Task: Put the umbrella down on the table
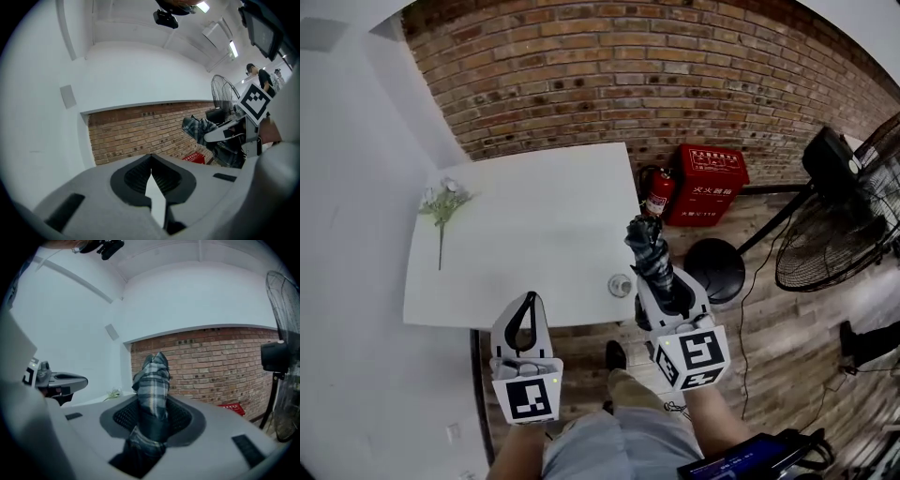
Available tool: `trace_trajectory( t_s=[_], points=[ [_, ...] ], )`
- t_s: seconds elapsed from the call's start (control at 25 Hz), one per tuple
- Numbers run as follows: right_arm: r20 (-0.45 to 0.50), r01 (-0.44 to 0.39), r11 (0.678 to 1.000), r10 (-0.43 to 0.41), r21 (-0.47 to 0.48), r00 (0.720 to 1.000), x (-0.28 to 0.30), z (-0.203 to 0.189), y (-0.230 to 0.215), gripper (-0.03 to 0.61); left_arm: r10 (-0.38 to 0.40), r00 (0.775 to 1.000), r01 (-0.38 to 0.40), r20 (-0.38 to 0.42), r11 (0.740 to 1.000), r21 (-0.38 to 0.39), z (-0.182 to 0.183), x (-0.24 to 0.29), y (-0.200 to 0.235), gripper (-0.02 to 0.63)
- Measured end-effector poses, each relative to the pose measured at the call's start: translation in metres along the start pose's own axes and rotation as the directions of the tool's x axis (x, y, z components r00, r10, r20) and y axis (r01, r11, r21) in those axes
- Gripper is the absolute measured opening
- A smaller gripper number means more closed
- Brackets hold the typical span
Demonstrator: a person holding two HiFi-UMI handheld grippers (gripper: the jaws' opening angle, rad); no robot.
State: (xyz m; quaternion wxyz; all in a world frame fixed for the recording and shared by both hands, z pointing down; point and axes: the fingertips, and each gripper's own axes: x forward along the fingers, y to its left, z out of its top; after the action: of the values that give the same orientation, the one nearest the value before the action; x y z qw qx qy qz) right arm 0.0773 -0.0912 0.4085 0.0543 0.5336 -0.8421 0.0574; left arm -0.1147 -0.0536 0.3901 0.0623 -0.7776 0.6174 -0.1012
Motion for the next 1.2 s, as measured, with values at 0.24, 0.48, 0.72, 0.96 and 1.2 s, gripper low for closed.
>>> trace_trajectory(
  t_s=[0.24,0.48,0.72,0.96,1.2],
  points=[
    [-0.014,-0.043,0.999,0.043,0.009,0.999,0.066,0.006,-0.021,0.153,0.031,1.000,-0.031,0.001,0.999,0.022,0.006,0.061,0.018,0.008],
    [0.028,-0.095,0.996,0.095,0.000,0.995,0.116,0.031,-0.029,0.153,0.069,0.997,-0.071,0.037,0.996,0.052,0.028,0.100,0.034,0.008],
    [0.067,-0.135,0.990,0.137,-0.033,0.988,0.149,0.060,-0.019,0.154,0.111,0.991,-0.116,0.081,0.992,0.056,0.047,0.115,0.058,0.008],
    [0.081,-0.143,0.988,0.147,-0.057,0.986,0.183,0.079,-0.008,0.155,0.143,0.986,-0.146,0.090,0.989,0.028,0.049,0.132,0.095,0.008],
    [0.041,-0.117,0.991,0.120,-0.065,0.992,0.212,0.070,-0.007,0.155,0.124,0.989,-0.126,0.079,0.992,0.023,0.036,0.155,0.117,0.008]
  ],
)
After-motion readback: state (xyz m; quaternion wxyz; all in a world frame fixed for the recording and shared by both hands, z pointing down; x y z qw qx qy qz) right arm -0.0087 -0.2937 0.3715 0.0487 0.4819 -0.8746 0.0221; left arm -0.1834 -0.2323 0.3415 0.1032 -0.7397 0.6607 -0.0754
